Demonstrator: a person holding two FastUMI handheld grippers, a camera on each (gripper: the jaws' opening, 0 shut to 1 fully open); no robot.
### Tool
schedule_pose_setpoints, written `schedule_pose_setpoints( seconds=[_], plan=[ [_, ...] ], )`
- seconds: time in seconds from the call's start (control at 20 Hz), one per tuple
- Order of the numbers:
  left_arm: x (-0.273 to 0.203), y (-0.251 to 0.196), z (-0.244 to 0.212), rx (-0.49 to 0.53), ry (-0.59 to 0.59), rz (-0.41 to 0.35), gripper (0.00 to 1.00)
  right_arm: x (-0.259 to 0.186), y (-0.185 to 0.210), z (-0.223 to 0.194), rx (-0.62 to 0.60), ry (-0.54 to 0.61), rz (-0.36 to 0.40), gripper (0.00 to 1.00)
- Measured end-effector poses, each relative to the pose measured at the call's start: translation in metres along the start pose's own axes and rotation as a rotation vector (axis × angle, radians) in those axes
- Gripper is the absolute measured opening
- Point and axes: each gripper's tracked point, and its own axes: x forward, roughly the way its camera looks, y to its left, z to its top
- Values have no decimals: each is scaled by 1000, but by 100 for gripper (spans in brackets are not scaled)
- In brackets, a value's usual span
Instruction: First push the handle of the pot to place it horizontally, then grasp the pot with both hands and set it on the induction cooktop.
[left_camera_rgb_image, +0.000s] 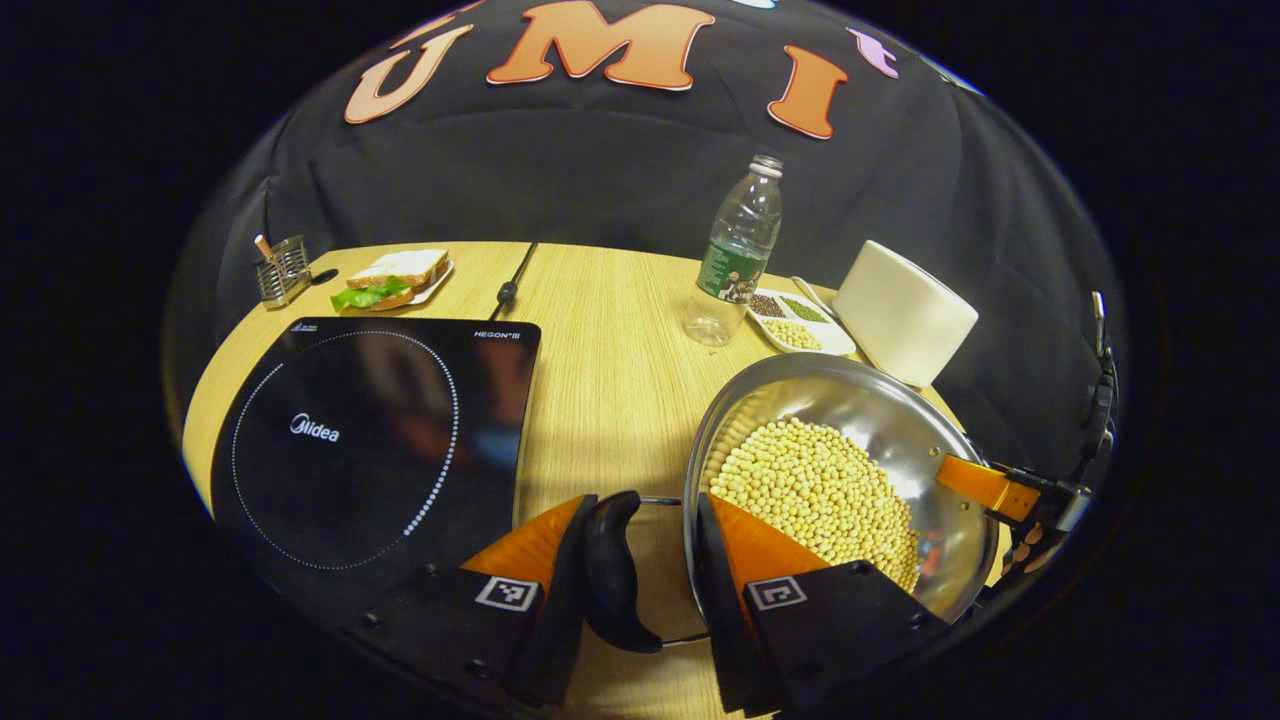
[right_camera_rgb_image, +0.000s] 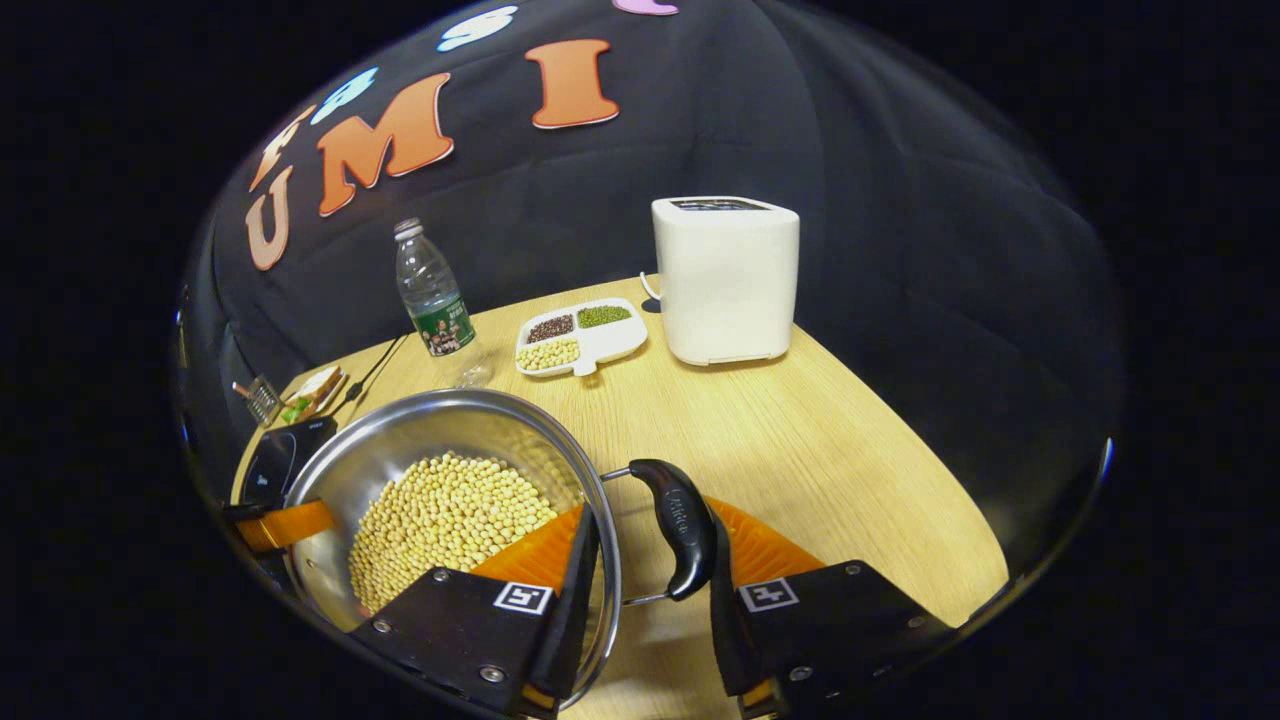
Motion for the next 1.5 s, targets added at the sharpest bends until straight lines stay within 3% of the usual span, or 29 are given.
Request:
schedule_pose_setpoints(
  seconds=[0.15, 0.3, 0.7, 0.8, 0.85, 0.9, 0.95, 1.0, 1.15, 1.5],
  plan=[
    [-2, -2, 2, -5, 13, -12, 61, -7, 2, -3, 19, 10, -8, 49],
    [-6, 3, 16, 8, -35, -29, 60, -34, 0, 12, 54, -36, -5, 53],
    [-64, 16, 61, 23, -112, -35, 60, -81, 37, 52, 46, -112, 22, 53],
    [-76, 28, 68, 16, -121, -29, 59, -87, 51, 57, 38, -119, 33, 53],
    [-81, 35, 73, 13, -125, -27, 63, -89, 59, 60, 38, -119, 38, 53],
    [-84, 41, 76, 7, -132, -24, 59, -91, 67, 62, 41, -121, 43, 53],
    [-85, 48, 82, 2, -134, -22, 63, -92, 75, 64, 37, -121, 48, 52],
    [-90, 55, 84, -6, -134, -17, 59, -93, 83, 66, 33, -122, 54, 53],
    [-103, 80, 91, -21, -140, 1, 61, -93, 110, 69, 11, -121, 74, 53],
    [-132, 154, 96, -56, -140, 85, 62, -83, 188, 59, -14, -91, 154, 53]
  ],
)
